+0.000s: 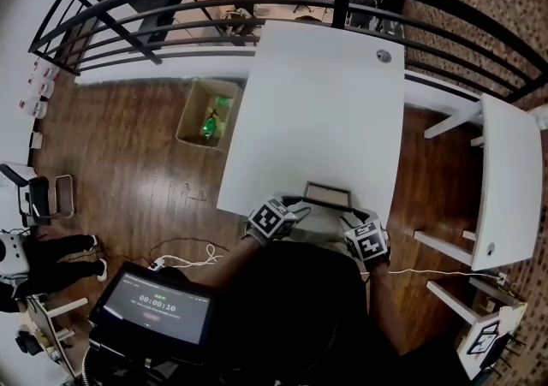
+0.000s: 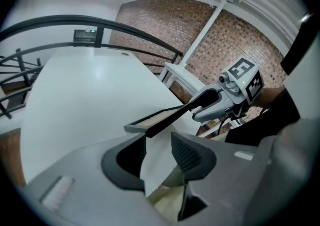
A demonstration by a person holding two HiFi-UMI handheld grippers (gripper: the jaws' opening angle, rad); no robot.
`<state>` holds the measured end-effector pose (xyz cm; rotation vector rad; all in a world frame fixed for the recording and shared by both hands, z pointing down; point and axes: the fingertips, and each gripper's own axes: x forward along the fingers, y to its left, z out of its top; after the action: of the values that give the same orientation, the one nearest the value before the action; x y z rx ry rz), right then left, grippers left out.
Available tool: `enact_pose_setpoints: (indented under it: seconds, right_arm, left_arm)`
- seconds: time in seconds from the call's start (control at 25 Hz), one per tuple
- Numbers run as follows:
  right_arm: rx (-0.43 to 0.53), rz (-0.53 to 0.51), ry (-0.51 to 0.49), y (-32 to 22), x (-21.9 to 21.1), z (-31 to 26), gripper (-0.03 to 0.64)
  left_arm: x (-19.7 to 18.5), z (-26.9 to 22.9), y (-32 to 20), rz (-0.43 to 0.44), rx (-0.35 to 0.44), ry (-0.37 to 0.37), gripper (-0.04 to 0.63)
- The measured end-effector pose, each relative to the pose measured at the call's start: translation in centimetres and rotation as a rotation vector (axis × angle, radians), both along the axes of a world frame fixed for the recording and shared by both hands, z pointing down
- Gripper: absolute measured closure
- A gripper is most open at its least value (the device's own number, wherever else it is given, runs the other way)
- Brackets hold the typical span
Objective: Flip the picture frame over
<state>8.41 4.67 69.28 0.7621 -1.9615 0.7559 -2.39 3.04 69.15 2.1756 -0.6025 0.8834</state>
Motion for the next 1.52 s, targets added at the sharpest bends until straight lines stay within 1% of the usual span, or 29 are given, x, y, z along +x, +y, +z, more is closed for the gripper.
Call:
enact_pose_setpoints:
  seconds: [0.4, 0.88, 1.08, 1.32, 1.52]
  right_arm:
    - [0.012, 0.003, 0.013, -0.3, 0.6, -0.8, 0.46]
    - [0.028, 0.01, 0.008, 0.3, 0.6, -0.8, 0.46]
    - [0.028, 0.009, 0.007, -0.5, 0.5, -0.2, 0.46]
    - [0.033, 0.008, 0.011, 0.1, 0.6, -0.8, 0.46]
    - [0.032, 0.01, 0.009, -0.8, 0.5, -0.3, 0.46]
  left_arm:
    - [0.5, -1.2, -0.4, 0.001, 0.025, 0.003, 0.431]
    - [0.4, -1.2, 0.2, 0.0, 0.032, -0.002, 0.431]
    - [0.4, -0.6, -0.5, 0.003, 0.031, -0.005, 0.431]
    - [0.4, -1.2, 0.1, 0.006, 0.035, -0.01, 0.431]
    - [0.4, -0.6, -0.9, 0.004, 0.034, -0.012, 0.431]
